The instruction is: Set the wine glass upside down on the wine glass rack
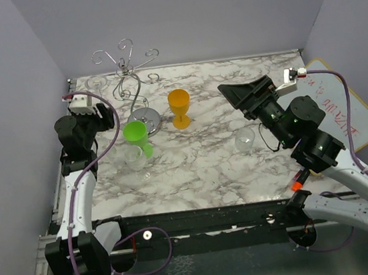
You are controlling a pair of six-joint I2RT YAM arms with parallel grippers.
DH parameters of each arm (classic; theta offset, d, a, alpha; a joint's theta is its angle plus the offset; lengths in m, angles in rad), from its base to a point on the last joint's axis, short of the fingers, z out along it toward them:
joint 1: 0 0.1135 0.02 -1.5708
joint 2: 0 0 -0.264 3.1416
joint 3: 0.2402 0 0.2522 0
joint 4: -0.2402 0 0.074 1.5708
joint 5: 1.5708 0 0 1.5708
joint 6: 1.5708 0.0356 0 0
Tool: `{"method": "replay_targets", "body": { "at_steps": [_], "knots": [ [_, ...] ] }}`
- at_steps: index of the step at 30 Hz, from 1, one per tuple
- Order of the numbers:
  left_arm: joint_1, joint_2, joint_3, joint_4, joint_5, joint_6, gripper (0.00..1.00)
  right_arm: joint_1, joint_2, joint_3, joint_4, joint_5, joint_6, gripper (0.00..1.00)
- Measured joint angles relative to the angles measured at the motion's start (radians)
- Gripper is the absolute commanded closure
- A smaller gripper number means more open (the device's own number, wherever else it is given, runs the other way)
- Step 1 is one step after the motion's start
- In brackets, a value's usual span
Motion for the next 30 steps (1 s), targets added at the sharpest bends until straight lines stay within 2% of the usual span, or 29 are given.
{"method": "replay_targets", "body": {
  "at_steps": [11,18,23,30],
  "knots": [
    [0.000,-0.190,0.039,-0.310,-0.110,-0.090,0.21,0.000,-0.014,-0.003,-0.026,-0.041,-0.008,0.09],
    [0.000,-0.227,0.087,-0.457,-0.132,-0.208,0.12,0.000,0.002,-0.002,-0.071,-0.051,-0.042,0.12],
    [0.000,-0.240,0.092,-0.558,-0.150,-0.285,0.10,0.000,0.105,0.021,-0.129,-0.058,-0.112,0.13],
    [0.000,-0.247,0.174,-0.640,-0.154,-0.322,0.09,0.000,0.354,0.141,-0.216,-0.067,-0.205,0.14]
  ]
}}
